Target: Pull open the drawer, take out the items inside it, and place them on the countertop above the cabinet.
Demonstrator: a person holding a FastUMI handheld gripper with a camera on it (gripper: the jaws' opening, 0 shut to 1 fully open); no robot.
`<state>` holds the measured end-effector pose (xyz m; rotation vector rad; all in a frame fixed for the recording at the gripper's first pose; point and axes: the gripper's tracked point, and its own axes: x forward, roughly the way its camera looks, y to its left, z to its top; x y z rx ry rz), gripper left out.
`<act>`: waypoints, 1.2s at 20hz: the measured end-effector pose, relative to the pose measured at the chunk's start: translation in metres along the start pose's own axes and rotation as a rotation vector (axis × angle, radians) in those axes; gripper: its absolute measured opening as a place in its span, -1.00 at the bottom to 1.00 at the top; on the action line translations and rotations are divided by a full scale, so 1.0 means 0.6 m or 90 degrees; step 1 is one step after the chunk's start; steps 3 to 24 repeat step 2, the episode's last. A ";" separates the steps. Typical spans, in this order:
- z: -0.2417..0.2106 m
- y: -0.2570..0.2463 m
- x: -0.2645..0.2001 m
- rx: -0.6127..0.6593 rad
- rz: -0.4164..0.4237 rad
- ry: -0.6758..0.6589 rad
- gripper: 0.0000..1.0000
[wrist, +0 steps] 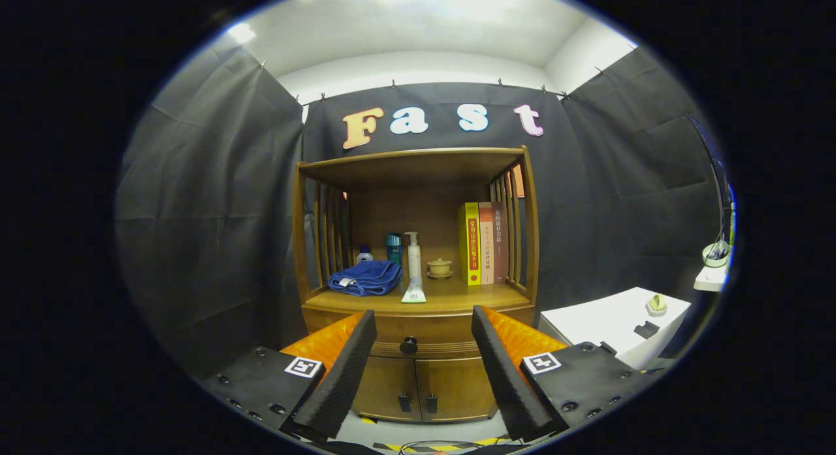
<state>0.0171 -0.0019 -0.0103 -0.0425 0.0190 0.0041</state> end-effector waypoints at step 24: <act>-0.006 -0.003 0.005 0.005 0.000 0.005 0.93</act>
